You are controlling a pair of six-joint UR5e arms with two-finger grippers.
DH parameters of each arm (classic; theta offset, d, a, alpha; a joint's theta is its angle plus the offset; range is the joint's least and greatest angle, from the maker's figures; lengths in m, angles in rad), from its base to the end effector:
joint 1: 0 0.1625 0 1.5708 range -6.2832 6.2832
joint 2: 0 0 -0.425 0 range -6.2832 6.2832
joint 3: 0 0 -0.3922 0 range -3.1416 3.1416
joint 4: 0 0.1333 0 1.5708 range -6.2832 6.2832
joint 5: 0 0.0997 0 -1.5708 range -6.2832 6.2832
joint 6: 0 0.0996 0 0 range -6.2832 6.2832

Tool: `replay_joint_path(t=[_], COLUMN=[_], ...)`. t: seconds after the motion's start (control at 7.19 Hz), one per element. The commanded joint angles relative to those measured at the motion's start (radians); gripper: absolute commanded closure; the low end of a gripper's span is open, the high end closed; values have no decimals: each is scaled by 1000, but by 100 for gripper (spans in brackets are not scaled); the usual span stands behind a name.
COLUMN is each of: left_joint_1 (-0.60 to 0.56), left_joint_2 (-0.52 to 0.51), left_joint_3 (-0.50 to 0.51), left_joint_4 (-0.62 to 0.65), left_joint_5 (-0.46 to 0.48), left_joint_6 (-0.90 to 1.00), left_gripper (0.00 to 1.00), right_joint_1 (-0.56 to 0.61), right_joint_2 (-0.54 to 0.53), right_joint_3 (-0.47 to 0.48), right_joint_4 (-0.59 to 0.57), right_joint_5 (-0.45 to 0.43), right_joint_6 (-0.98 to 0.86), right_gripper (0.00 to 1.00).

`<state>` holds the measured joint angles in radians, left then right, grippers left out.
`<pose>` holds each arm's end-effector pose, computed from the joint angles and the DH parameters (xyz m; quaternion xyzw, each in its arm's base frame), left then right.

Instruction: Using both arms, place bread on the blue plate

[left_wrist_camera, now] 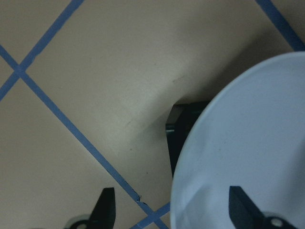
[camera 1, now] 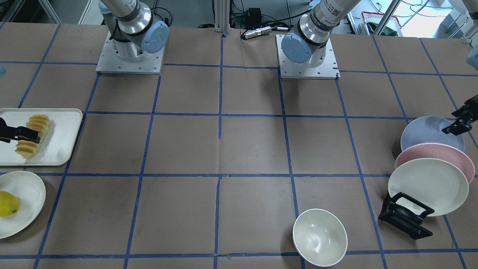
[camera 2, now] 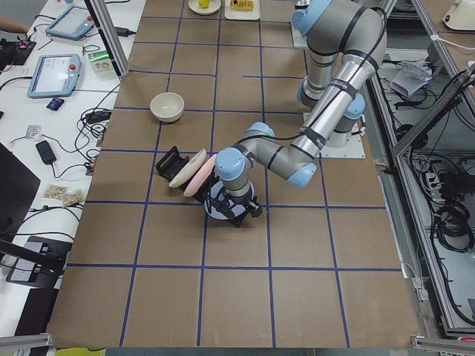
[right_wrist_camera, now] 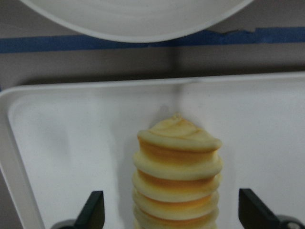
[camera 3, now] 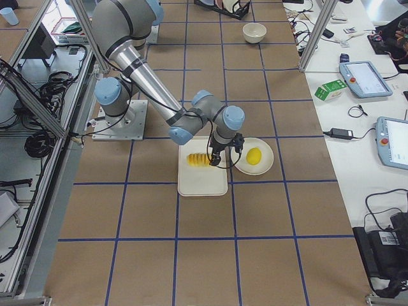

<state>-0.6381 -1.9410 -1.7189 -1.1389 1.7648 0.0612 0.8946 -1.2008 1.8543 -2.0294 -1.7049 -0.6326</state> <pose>0.4022 -0.4403 0.2584 -0.4159 0.9032 0.0839 0.0646 -0.2467 -0.4992 0.2041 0.0151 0.9929 0.1176 0.0062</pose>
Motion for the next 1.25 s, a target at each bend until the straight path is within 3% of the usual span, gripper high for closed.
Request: replay_joint_path(t=[0.0, 0.28, 0.42, 0.56, 0.7, 0.83, 1.11], left_joint_1=[0, 0, 0, 0, 0, 0, 0], left_joint_2=[-6, -7, -4, -6, 4, 4, -4], left_joint_3=[1, 1, 1, 1, 1, 8, 36], left_joint_4=[4, 2, -1, 1, 1, -1, -7], left_joint_5=[12, -1, -2, -4, -4, -5, -43], left_joint_6=[0, 0, 0, 0, 2, 2, 12], left_gripper=[43, 64, 75, 90, 96, 100, 100], right_joint_1=[0, 0, 0, 0, 0, 0, 1], right_joint_2=[19, 46, 44, 46, 46, 40, 11], right_joint_3=[2, 0, 0, 2, 2, 2, -18], right_joint_4=[0, -8, -9, -9, 1, 11, 79], right_joint_5=[-10, -10, -12, -12, -13, -22, -33], right_joint_6=[25, 34, 39, 42, 60, 66, 73], right_gripper=[0, 3, 25, 59, 95, 100, 100])
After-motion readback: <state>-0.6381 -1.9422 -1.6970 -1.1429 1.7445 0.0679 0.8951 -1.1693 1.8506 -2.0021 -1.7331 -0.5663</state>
